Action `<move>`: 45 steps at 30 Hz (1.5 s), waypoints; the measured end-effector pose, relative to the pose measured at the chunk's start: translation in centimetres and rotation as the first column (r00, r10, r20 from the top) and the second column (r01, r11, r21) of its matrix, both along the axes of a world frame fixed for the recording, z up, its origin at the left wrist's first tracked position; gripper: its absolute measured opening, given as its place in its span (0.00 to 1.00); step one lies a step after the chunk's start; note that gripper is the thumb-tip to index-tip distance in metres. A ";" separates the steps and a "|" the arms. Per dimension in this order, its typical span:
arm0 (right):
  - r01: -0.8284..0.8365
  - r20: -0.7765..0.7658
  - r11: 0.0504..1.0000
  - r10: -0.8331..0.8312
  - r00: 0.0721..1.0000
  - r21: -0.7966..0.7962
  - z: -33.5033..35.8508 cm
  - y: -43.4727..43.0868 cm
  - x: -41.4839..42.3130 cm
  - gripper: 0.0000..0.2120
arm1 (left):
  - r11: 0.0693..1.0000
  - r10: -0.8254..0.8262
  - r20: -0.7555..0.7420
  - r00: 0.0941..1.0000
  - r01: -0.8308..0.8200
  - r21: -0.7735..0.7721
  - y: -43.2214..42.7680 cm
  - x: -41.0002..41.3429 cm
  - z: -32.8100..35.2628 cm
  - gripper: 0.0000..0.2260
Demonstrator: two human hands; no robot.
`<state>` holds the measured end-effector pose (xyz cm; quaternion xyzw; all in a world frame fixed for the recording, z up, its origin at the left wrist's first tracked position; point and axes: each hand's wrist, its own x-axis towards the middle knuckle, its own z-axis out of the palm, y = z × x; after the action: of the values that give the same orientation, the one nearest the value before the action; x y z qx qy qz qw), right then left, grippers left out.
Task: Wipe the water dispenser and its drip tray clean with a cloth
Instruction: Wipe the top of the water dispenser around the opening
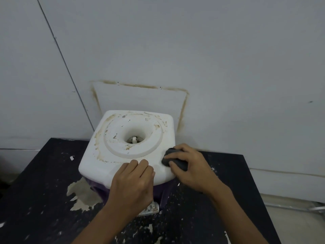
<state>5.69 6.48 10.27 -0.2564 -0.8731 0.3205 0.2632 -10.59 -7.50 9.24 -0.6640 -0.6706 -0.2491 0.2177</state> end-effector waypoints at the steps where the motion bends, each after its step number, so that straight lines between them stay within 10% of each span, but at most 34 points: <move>1: 0.061 -0.009 0.998 -0.061 0.998 0.002 0.1 0.3 -0.4 0.11 | 1.000 0.007 0.006 1.000 -0.007 0.004 0.0 0.1 -0.1 0.09; 7: -0.074 -0.083 0.996 0.077 0.994 0.044 -0.6 -2.8 -0.8 0.11 | 1.000 -0.002 0.010 1.000 0.002 -0.006 -0.1 0.0 -0.1 0.08; 12: 0.208 -0.089 0.978 -0.209 0.974 -0.017 -0.6 0.8 -1.6 0.11 | 1.000 0.024 0.036 0.999 -0.024 -0.014 0.0 0.4 -0.1 0.08; 45: 0.288 -0.057 0.947 -0.299 0.953 -0.144 1.1 7.4 -8.2 0.08 | 0.958 0.016 0.033 0.999 -0.006 -0.288 1.4 1.0 1.0 0.11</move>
<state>-2.50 13.85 11.39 -0.3878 -0.7909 0.3452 0.3240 -9.63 -6.10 10.25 -0.6804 -0.7070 -0.1593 0.1087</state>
